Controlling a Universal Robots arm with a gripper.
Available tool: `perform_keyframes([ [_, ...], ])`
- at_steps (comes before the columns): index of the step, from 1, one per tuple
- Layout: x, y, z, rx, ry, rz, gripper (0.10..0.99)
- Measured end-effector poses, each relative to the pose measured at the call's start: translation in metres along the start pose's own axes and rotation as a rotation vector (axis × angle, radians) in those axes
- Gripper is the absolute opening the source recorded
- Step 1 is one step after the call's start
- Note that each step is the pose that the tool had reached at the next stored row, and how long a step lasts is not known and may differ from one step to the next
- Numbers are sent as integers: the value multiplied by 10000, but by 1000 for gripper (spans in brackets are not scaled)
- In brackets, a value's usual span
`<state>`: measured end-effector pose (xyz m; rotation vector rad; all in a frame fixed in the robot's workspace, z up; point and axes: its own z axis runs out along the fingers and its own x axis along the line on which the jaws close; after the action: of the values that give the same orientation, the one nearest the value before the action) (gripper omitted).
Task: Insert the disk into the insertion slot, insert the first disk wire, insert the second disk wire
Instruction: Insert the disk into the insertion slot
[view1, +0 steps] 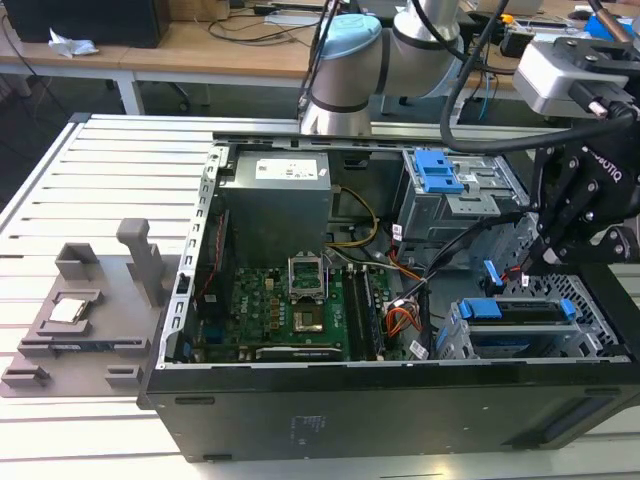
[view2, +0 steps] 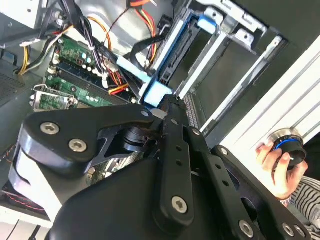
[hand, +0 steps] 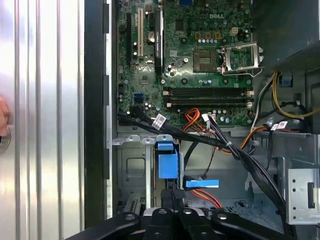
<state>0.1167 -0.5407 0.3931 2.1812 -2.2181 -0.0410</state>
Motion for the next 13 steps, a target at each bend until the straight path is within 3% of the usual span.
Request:
perform_keyframes([
  [2,-34,-94,-2,-26,2,-1,106],
  [9,-38,-156,134,-49,3,-1,106],
  [12,-39,-213,168,-49,4,-1,106],
  [13,-40,-261,187,-51,4,-1,106],
])
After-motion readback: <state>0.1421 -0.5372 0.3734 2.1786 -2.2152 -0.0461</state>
